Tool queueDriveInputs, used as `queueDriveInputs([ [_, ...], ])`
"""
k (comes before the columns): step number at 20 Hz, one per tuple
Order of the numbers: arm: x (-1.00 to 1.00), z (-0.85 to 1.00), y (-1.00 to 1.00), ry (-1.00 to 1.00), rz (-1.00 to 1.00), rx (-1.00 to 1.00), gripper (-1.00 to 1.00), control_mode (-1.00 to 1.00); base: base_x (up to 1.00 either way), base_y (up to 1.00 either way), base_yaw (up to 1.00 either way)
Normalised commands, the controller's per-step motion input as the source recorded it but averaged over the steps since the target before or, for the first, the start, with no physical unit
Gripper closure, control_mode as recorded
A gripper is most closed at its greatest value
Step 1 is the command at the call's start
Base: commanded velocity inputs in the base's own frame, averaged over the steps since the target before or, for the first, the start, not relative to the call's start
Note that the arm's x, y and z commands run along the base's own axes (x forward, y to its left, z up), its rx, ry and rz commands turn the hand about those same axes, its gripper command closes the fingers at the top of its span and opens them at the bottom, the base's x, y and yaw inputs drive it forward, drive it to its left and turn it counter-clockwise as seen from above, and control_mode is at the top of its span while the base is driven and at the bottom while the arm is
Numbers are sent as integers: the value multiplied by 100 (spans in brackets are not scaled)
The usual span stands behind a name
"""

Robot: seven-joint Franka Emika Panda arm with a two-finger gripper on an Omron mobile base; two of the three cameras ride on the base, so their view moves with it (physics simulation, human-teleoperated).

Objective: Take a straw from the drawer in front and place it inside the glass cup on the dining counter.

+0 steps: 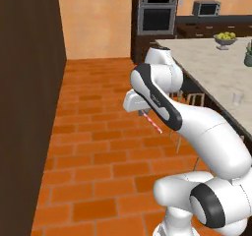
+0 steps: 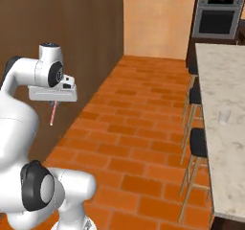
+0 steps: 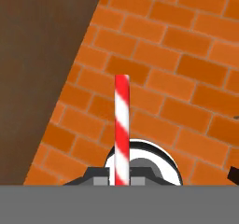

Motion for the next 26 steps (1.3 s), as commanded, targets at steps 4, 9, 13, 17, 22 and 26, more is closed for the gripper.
queueDriveInputs([
  [4, 0, 0, 0, 0, 0, 0, 100, 100, 70, 32, -55],
  [9, 0, 0, 0, 0, 0, 0, 100, 100, 67, 45, -57],
  [13, 0, 0, 0, 0, 0, 0, 100, 100, 59, 54, -58],
  [17, 0, 0, 0, 0, 0, 0, 100, 100, 49, 65, -56],
  [22, 0, 0, 0, 0, 0, 0, 100, 100, 47, 76, -57],
  [26, 0, 0, 0, 0, 0, 0, 100, 100, 38, 61, -61],
])
